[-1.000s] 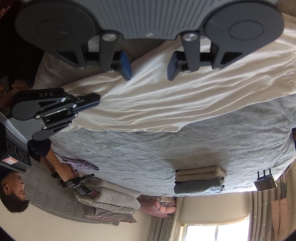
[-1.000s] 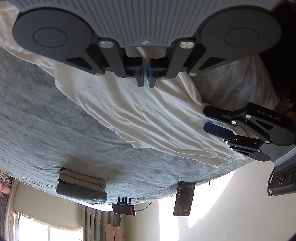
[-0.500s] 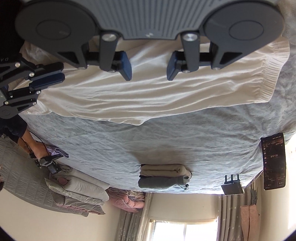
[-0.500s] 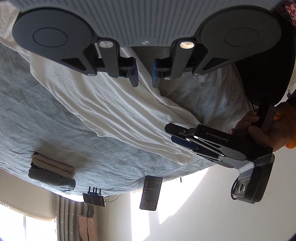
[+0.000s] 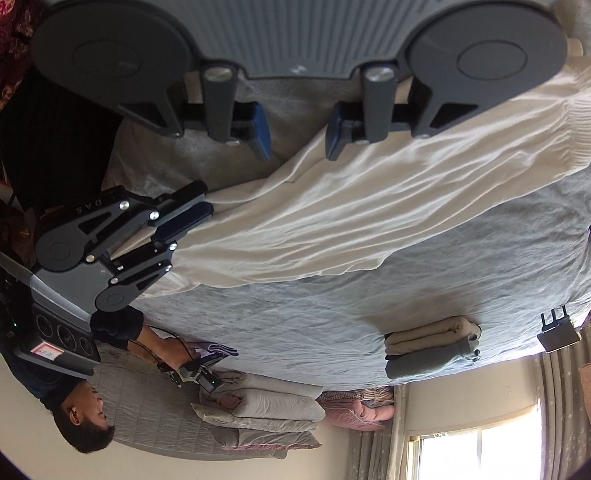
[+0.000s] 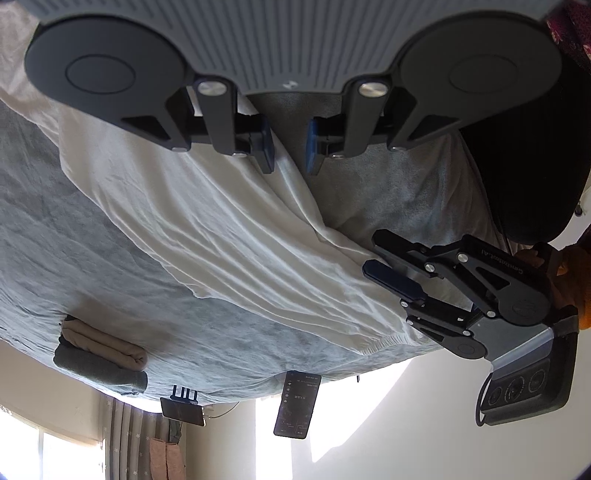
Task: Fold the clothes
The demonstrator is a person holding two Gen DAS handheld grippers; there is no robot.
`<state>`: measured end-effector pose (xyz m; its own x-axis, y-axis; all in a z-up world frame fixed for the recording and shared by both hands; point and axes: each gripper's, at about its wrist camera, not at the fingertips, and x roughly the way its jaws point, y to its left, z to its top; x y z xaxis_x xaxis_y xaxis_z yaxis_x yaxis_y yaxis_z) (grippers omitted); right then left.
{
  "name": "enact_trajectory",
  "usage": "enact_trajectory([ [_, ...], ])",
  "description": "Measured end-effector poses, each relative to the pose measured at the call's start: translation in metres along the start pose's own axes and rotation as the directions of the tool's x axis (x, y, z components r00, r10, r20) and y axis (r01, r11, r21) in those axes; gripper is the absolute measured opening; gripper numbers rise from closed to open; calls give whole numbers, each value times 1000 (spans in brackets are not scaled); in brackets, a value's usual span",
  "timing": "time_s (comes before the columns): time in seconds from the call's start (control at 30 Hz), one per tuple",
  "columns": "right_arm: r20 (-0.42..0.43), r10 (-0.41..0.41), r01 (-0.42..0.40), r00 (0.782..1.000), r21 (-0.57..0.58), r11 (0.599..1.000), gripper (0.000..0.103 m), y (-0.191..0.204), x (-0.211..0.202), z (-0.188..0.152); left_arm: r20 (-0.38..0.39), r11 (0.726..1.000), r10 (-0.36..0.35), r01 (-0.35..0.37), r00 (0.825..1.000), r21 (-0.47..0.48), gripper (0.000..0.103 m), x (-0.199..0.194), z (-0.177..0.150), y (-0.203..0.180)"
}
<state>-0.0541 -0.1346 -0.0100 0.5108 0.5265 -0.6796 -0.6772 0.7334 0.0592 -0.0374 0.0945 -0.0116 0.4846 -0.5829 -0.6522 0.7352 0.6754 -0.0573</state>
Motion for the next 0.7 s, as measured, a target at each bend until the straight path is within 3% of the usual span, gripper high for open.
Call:
enact_trajectory([
  [0.1, 1, -8, 8, 1000, -24, 1000, 23, 0, 2, -2, -33, 999, 24, -23, 999, 31, 28, 10, -2, -1],
  [0.13, 1, -10, 10, 1000, -40, 999, 17, 1, 2, -3, -42, 998, 36, -34, 998, 47, 23, 13, -3, -3],
  [0.2, 3, -13, 14, 1000, -74, 997, 1, 3, 3, -4, -44, 994, 53, -49, 998, 95, 0, 11, -3, -6],
  [0.33, 5, 25, -25, 1000, -102, 994, 1, 4, -8, -1, -48, 986, 50, -41, 998, 165, 0, -3, -5, -8],
  [0.53, -54, 40, -45, 998, -101, 994, 1, 4, -3, -5, -105, 981, 13, 7, 994, 192, 0, -5, -11, -9],
  [0.63, -51, 51, -54, 997, -72, 996, 12, 3, -6, -3, -92, 983, -37, 53, 995, 178, 4, -13, -9, -10],
  [0.7, -22, 34, -35, 999, -49, 998, 13, -1, -12, 1, -60, 983, -51, 61, 997, 176, 9, -21, -7, -12],
])
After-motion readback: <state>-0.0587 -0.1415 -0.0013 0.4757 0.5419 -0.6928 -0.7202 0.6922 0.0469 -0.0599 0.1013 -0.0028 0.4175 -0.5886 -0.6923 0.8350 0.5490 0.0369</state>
